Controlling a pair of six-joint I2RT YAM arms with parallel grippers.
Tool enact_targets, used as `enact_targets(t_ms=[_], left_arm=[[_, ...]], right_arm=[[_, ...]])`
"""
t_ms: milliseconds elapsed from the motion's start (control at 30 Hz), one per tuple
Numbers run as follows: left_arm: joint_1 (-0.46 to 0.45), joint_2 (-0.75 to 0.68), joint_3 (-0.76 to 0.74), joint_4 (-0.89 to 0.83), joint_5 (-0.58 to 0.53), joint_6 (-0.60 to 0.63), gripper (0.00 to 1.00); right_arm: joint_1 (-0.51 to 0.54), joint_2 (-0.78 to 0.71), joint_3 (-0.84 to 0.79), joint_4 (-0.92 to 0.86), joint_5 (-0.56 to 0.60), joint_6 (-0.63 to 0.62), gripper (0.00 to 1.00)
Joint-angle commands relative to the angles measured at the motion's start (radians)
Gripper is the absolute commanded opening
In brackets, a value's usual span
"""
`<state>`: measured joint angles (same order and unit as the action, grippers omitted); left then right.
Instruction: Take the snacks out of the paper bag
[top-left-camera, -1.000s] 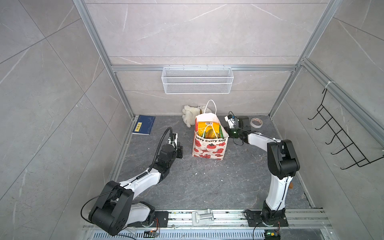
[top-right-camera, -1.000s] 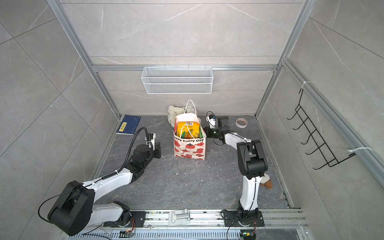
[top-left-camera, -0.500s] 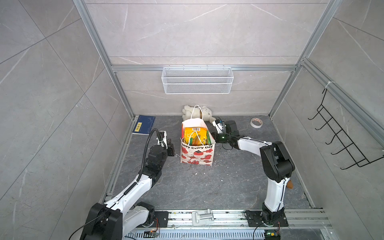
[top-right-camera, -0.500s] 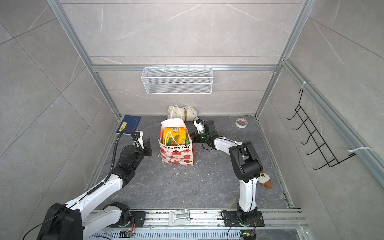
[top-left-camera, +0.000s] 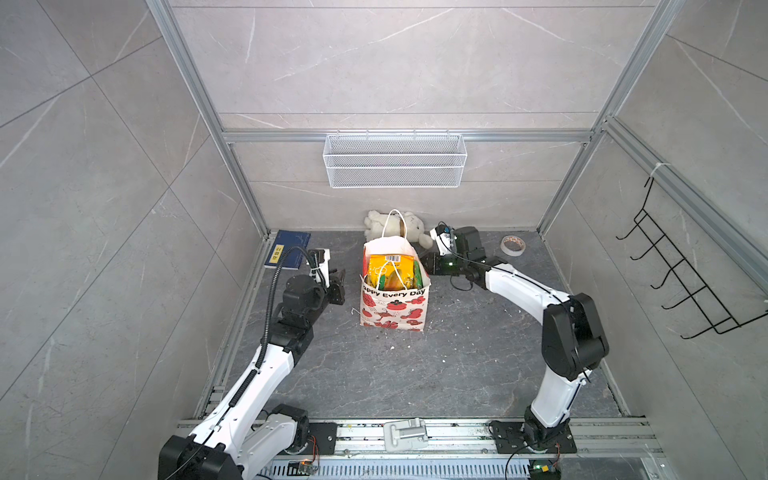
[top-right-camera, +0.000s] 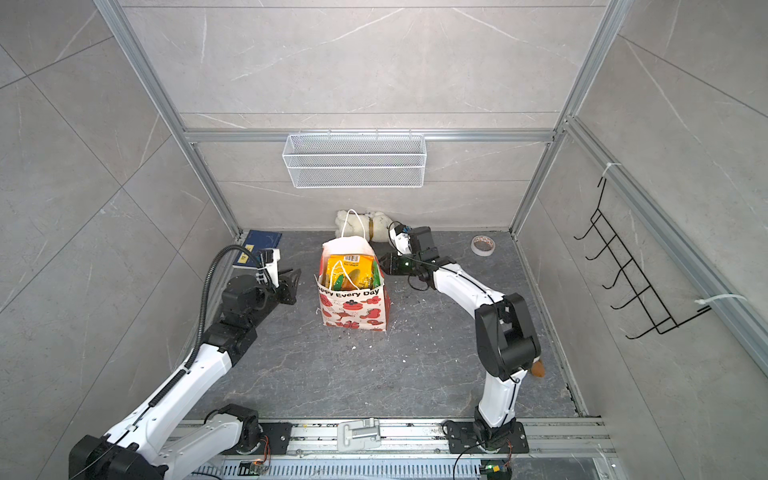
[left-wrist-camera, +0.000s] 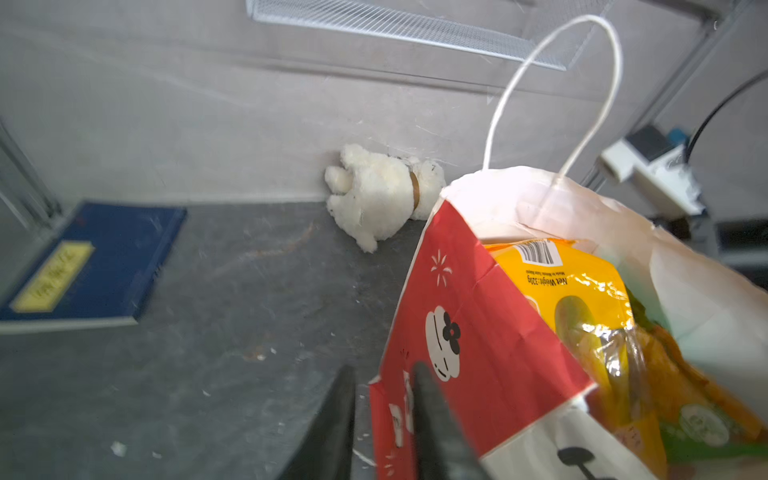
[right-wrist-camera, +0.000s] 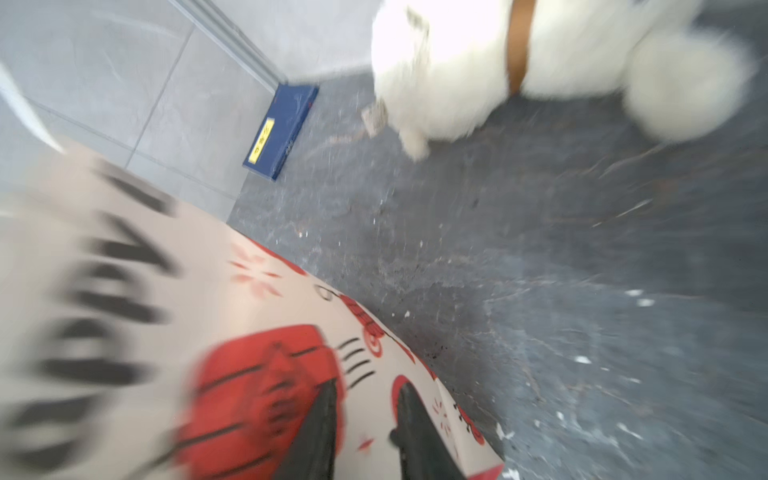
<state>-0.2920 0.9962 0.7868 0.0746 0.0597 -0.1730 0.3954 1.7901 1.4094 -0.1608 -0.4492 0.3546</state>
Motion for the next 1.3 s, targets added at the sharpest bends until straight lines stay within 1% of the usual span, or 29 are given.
enact_targets(t_ms=[0,33,100,133,167,300,333,367,400,433,500,633,700,833,933,1100,1267], left_arm=[[0.014,0.019,0.164,-0.160,0.098,0.004,0.41],[0.015,0.034,0.200,-0.192,0.122,0.004,0.47],[0.016,0.089,0.304,-0.255,0.200,0.013,0.49],[0.015,0.118,0.353,-0.288,0.233,0.023,0.55],[0.016,0.157,0.408,-0.325,0.262,0.038,0.59],[0.016,0.310,0.586,-0.452,0.329,0.129,0.68],[0.016,0.351,0.626,-0.477,0.331,0.158,0.68],[0.016,0.392,0.663,-0.501,0.333,0.194,0.68],[0.016,0.425,0.704,-0.520,0.336,0.223,0.68],[0.016,0.475,0.753,-0.554,0.342,0.258,0.68],[0.016,0.556,0.826,-0.596,0.393,0.333,0.68],[0.016,0.677,0.969,-0.647,0.444,0.462,0.72],[0.015,0.727,1.034,-0.688,0.463,0.533,0.72],[0.017,0.842,1.191,-0.823,0.499,0.647,0.72],[0.017,0.928,1.305,-0.925,0.508,0.701,0.70],[0.017,1.032,1.430,-1.058,0.537,0.789,0.68],[0.017,1.044,1.429,-1.102,0.585,0.846,0.68]], right_arm=[[0.006,-0.119,0.063,-0.187,0.185,-0.061,0.40],[0.007,-0.141,0.070,-0.208,0.223,-0.063,0.44],[0.005,-0.183,0.095,-0.250,0.301,-0.058,0.56],[0.005,-0.195,0.108,-0.267,0.309,-0.057,0.59],[0.005,-0.203,0.129,-0.286,0.296,-0.067,0.59],[0.010,-0.186,0.245,-0.423,0.215,-0.108,0.60],[0.017,-0.176,0.275,-0.462,0.207,-0.125,0.62],[0.029,-0.165,0.302,-0.502,0.211,-0.146,0.67],[0.043,-0.151,0.326,-0.536,0.225,-0.163,0.69],[0.060,-0.140,0.348,-0.567,0.247,-0.181,0.69],[0.093,-0.130,0.359,-0.588,0.286,-0.205,0.69],[0.117,-0.135,0.351,-0.591,0.308,-0.217,0.68],[0.119,-0.144,0.329,-0.574,0.305,-0.212,0.67],[0.123,-0.161,0.328,-0.592,0.291,-0.217,0.65],[0.126,-0.202,0.276,-0.550,0.277,-0.229,0.65],[0.128,-0.237,0.231,-0.512,0.283,-0.237,0.65],[0.127,-0.232,0.240,-0.518,0.289,-0.245,0.65]])
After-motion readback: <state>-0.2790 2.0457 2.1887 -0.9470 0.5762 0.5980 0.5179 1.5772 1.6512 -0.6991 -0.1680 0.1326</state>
